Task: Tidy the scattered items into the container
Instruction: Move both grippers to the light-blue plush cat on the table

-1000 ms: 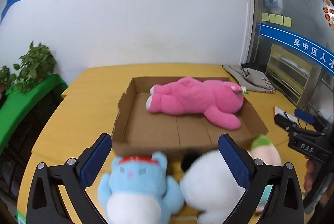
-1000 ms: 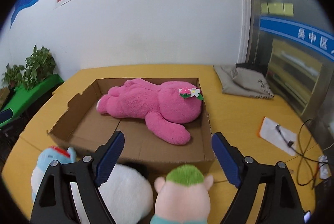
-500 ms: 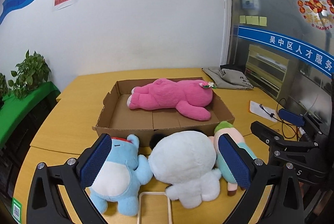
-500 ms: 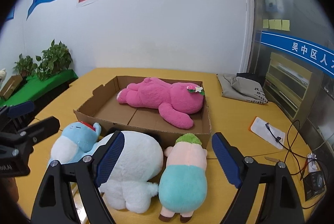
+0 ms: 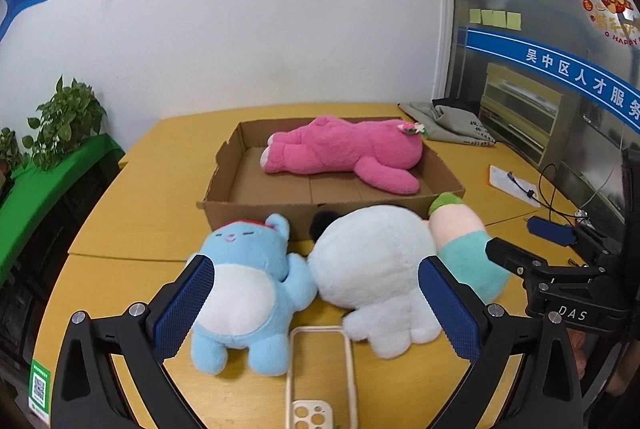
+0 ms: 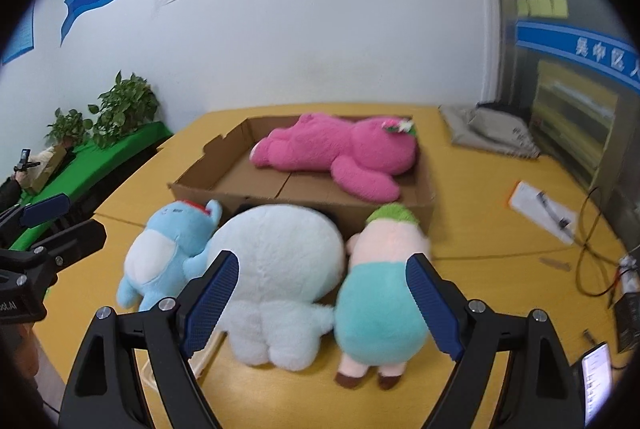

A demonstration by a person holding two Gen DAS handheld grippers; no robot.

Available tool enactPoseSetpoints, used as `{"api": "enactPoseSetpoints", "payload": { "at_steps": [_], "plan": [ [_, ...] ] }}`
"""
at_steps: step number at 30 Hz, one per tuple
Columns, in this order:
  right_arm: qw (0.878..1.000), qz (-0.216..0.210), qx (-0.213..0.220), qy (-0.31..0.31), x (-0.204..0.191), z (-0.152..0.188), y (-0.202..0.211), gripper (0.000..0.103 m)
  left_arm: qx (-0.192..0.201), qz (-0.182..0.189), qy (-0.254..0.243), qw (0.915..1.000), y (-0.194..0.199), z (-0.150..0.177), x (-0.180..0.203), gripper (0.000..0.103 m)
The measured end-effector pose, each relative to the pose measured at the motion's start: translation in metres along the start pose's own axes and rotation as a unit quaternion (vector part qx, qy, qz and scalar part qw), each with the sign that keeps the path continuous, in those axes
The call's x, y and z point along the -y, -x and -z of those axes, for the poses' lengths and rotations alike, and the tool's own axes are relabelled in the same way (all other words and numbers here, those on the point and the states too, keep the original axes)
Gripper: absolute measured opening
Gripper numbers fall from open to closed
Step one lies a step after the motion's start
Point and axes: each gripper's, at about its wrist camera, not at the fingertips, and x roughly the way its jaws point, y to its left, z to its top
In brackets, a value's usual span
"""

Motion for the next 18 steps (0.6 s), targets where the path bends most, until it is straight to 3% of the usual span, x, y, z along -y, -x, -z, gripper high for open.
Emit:
{"api": "enactPoseSetpoints", "payload": {
  "at_steps": [7,14,18],
  "plan": [
    [0.991,-0.110,-0.066,0.027,-0.053,0.010,-0.058,0.086,-0.040,0.032,0.013,0.9986,-0.038,0.011,-0.071,0.103],
    [0.990,-0.105,-0.085,0.029,-0.076,0.010,-0.095,0.086,-0.080,0.083,0.091,0.9892,-0.081,0.029,-0.128,0.103],
    [0.972,-0.192,-0.129,0.049,-0.105,0.019,-0.111,0.086,-0.108,0.119,0.076,0.9841,-0.106,0.036,-0.139,0.103]
  ]
}}
